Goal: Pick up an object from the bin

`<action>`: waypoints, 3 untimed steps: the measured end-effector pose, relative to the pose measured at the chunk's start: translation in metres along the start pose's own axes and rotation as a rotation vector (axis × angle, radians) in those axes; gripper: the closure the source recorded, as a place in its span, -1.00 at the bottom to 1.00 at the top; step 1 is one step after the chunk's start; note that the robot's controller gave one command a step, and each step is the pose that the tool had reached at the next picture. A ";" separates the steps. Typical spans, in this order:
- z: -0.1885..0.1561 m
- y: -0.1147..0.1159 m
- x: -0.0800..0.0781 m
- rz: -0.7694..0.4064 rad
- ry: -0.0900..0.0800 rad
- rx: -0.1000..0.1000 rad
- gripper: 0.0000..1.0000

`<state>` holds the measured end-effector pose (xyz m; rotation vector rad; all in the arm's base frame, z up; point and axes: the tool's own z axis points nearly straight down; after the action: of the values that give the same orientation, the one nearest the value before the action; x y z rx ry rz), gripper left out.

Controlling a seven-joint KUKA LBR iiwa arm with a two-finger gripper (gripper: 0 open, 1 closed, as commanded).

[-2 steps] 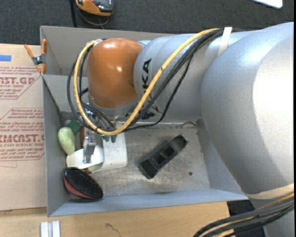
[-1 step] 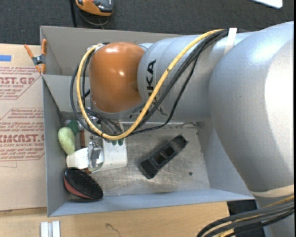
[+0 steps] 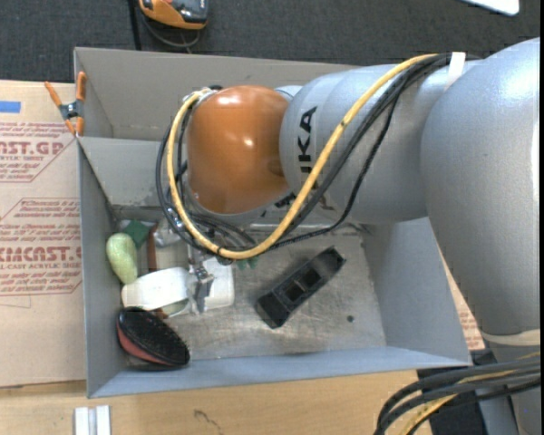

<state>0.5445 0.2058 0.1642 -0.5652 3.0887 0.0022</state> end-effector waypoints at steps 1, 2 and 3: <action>0.007 0.006 0.008 0.109 0.000 0.001 -1.00; 0.046 0.018 0.026 -0.126 -0.004 0.001 -1.00; 0.085 0.016 -0.005 -0.147 0.006 -0.012 1.00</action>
Offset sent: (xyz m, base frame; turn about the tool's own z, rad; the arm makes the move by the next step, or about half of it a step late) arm -0.0541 0.0090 -0.0942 -0.3235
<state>0.5440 0.2231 0.0795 -0.7929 3.0460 0.0188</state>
